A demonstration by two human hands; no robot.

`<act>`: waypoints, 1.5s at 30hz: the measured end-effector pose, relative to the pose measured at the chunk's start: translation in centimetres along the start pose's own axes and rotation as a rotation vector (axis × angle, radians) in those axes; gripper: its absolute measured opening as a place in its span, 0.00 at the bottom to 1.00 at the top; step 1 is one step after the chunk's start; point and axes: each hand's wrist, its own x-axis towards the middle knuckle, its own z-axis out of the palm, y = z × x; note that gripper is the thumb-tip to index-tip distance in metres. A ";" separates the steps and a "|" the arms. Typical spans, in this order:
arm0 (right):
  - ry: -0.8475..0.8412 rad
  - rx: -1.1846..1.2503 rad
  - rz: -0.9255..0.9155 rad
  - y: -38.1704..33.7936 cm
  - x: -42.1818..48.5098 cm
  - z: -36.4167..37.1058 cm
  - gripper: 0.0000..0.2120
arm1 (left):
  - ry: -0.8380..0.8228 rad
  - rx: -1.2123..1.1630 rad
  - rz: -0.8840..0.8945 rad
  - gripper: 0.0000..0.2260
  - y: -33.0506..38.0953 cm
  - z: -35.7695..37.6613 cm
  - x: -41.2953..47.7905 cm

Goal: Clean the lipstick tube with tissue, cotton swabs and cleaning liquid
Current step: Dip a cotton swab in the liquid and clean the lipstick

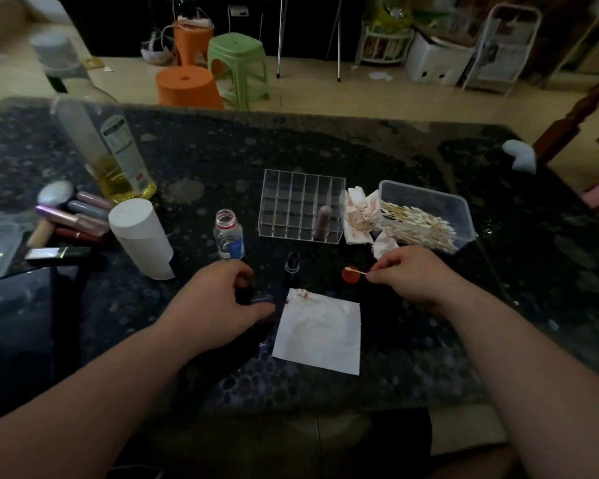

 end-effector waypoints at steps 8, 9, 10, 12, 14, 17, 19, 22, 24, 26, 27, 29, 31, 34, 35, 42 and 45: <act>0.099 -0.043 -0.091 -0.2 0.0 0.0 0.03 | 0.251 -0.244 -0.277 0.30 -2.0 -2.0 2.1; 0.102 -0.045 -0.097 -0.2 0.1 0.1 0.03 | 0.264 -0.275 -0.259 0.33 -1.9 -1.7 2.4; 0.099 -0.051 -0.099 -0.2 0.1 0.2 0.03 | 0.285 -0.295 -0.233 0.34 -1.7 -1.5 2.6; 0.093 -0.056 -0.094 0.1 0.2 0.4 0.04 | 0.315 -0.331 -0.194 0.32 -1.3 -1.1 3.2; 0.099 -0.042 -0.125 0.6 0.4 0.9 0.05 | 0.315 -0.350 -0.183 0.28 -0.9 -0.9 3.6; 0.087 -0.027 -0.238 1.3 0.4 2.0 0.06 | 0.328 -0.353 -0.176 0.22 -0.8 -0.7 4.1; 0.106 -0.053 -0.308 1.6 0.4 3.0 0.07 | 0.336 -0.365 -0.183 0.19 -0.8 -0.7 4.3; 0.140 -0.128 -0.402 2.1 0.3 4.3 0.08 | 0.341 -0.361 -0.197 0.19 -1.0 -0.7 4.4; 0.162 -0.191 -0.437 2.5 0.5 4.9 0.09 | 0.353 -0.369 -0.198 0.21 -1.1 -0.9 4.4; 0.202 -0.211 -0.452 2.7 0.5 5.3 0.08 | 0.362 -0.382 -0.188 0.23 -1.1 -1.2 4.2; 0.222 -0.202 -0.453 2.7 0.5 5.4 0.08 | 0.368 -0.390 -0.177 0.23 -1.0 -1.5 4.1; 0.238 -0.174 -0.443 2.8 0.5 5.4 0.10 | 0.376 -0.415 -0.146 0.23 -0.8 -2.0 3.8; 0.240 -0.146 -0.422 2.5 0.3 5.5 0.10 | 0.375 -0.440 -0.117 0.22 -0.5 -2.6 3.3; 0.270 -0.029 -0.375 1.2 -0.1 4.9 0.07 | 0.365 -0.433 -0.058 0.20 0.2 -3.8 2.3; 0.277 0.049 -0.373 0.3 -0.5 4.3 0.07 | 0.354 -0.433 -0.032 0.20 0.4 -4.2 1.8; 0.225 0.493 -0.592 -5.0 -6.0 0.2 0.11 | 0.320 -0.420 0.160 0.20 2.3 -6.7 -2.4; 0.162 0.543 -0.598 -5.7 -7.1 0.6 0.10 | 0.318 -0.428 0.205 0.22 2.7 -7.1 -3.2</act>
